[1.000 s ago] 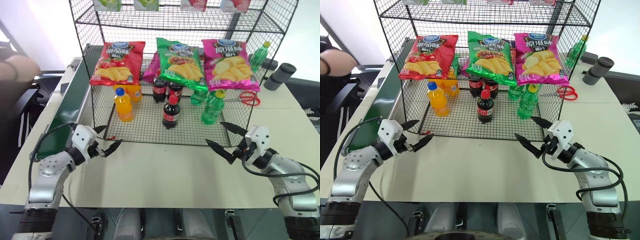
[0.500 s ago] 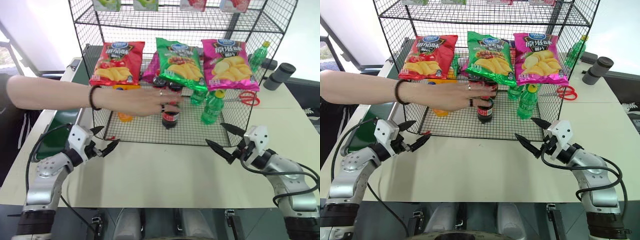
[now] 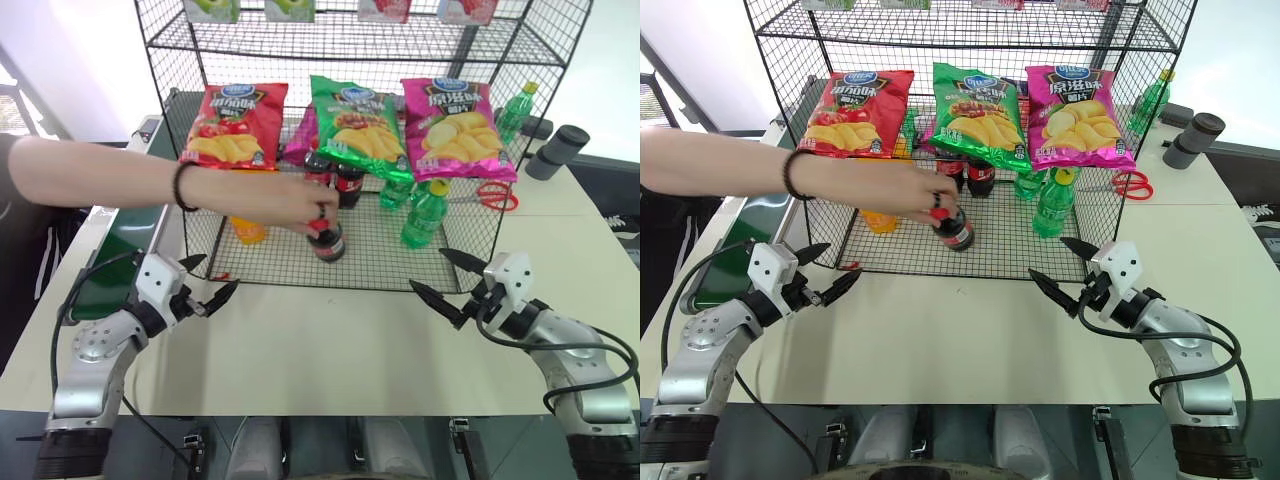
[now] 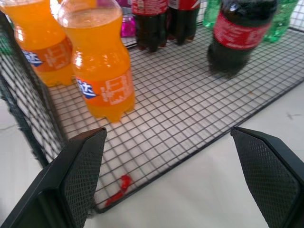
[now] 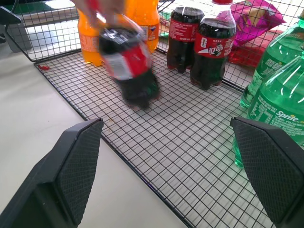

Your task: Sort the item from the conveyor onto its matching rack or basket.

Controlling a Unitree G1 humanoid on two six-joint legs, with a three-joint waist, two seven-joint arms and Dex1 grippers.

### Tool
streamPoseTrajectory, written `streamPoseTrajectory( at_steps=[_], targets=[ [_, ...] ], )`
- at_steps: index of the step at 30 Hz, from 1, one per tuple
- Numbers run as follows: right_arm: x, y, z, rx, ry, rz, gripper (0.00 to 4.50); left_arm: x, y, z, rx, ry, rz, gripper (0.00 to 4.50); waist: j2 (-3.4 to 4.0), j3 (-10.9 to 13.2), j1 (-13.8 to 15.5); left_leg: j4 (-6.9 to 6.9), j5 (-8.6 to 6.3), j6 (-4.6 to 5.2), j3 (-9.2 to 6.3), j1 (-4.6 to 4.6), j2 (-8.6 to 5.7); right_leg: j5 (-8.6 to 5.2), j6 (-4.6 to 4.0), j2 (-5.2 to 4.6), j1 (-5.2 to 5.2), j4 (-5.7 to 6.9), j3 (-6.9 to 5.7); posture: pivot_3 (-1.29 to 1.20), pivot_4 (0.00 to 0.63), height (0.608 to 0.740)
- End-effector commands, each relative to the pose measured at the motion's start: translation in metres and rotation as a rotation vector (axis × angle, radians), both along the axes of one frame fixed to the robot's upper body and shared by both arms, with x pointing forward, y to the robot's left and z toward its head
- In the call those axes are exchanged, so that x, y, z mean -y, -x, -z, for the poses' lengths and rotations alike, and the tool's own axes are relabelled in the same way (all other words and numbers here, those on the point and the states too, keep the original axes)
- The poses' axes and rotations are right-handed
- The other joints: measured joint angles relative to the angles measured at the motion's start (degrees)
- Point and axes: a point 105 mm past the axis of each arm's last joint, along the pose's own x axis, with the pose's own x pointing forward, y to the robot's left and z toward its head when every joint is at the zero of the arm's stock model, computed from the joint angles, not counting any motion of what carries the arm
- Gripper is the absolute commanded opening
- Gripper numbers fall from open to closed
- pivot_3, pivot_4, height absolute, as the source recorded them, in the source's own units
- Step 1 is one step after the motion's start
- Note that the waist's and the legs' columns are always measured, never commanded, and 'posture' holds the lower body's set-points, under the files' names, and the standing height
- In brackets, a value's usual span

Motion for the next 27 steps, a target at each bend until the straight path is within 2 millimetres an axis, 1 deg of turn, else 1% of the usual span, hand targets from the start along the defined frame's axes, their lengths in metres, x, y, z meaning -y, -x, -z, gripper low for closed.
streamPoseTrajectory(
  at_steps=[1,5,9,11,14,17,19,22,25,26,27],
  targets=[
    [-0.001,-0.004,-0.013,0.065,0.006,0.025,4.45,0.001,0.001,-0.012,0.068,-0.014,-0.005,4.5,0.0,0.0,0.0,0.0,0.0,0.0,0.0,0.0,0.0,0.0,0.0,0.0,0.0,0.0,0.0,0.0,0.15,0.74],
    [-0.003,-0.006,-0.013,0.069,0.01,0.023,4.45,0.003,0.002,-0.011,0.052,0.016,0.012,4.5,0.0,0.0,0.01,0.0,0.0,0.0,0.0,0.0,0.0,0.0,0.0,0.0,0.0,0.0,0.0,0.0,0.15,0.74],
    [-0.009,-0.002,-0.012,0.04,-0.021,-0.037,4.45,0.002,0.003,-0.013,0.0,0.087,0.033,4.5,0.0,0.0,-0.02,0.0,0.0,0.0,0.0,0.0,0.0,0.0,0.0,0.01,0.0,0.0,0.0,0.0,0.15,0.74],
    [-0.014,0.002,-0.009,0.009,-0.034,-0.073,4.45,0.0,0.005,-0.02,0.036,0.096,0.022,4.5,0.0,0.0,-0.01,0.0,0.0,0.0,0.0,0.0,0.0,0.0,0.0,0.01,0.0,0.0,0.0,0.0,0.15,0.74],
    [-0.018,0.004,-0.009,0.008,-0.034,-0.086,4.45,-0.005,0.008,-0.028,0.084,0.095,-0.003,4.5,0.0,0.0,-0.04,0.0,0.0,0.0,0.0,0.0,0.01,0.0,0.0,0.0,0.0,0.0,0.0,0.0,0.15,0.74],
    [-0.025,0.004,-0.01,0.01,-0.037,-0.106,4.45,-0.015,0.008,-0.042,0.139,0.175,-0.061,4.5,0.0,0.0,-0.05,0.0,0.0,0.0,-0.01,0.0,0.01,0.0,0.0,0.0,0.0,0.01,0.0,0.0,0.15,0.74],
    [-0.03,0.004,-0.01,0.013,-0.038,-0.118,4.45,-0.025,0.007,-0.05,0.175,0.224,-0.122,4.5,-0.01,-0.01,-0.03,0.02,0.0,0.0,-0.01,0.0,0.01,0.0,0.0,-0.01,0.0,0.02,0.0,0.0,0.15,0.74],
    [-0.036,0.002,-0.012,0.019,-0.042,-0.139,4.45,-0.048,0.01,-0.061,0.228,0.277,-0.243,4.5,-0.02,-0.01,-0.1,0.03,0.0,0.0,-0.02,0.0,0.01,0.0,0.0,-0.01,0.0,0.02,0.0,0.0,0.15,0.74],
    [-0.041,0.001,-0.015,0.026,-0.051,-0.158,4.45,-0.076,0.013,-0.065,0.264,0.317,-0.389,4.5,-0.02,-0.01,-0.03,0.03,0.0,0.0,-0.02,0.0,0.01,0.0,0.0,0.0,0.0,0.02,-0.01,0.0,0.15,0.74],
    [-0.042,0.0,-0.015,0.027,-0.052,-0.162,4.45,-0.084,0.013,-0.064,0.272,0.326,-0.435,4.5,-0.03,-0.02,-0.02,0.03,0.0,0.0,-0.02,0.0,0.01,0.0,0.0,0.0,0.0,0.02,-0.01,0.0,0.15,0.74],
    [-0.044,0.0,-0.016,0.031,-0.055,-0.17,4.45,-0.097,0.014,-0.061,0.277,0.329,-0.504,4.5,-0.03,-0.02,-0.01,0.03,0.0,0.0,-0.02,0.0,0.01,0.0,0.0,0.0,0.0,0.02,-0.01,0.0,0.15,0.74]
  ],
)
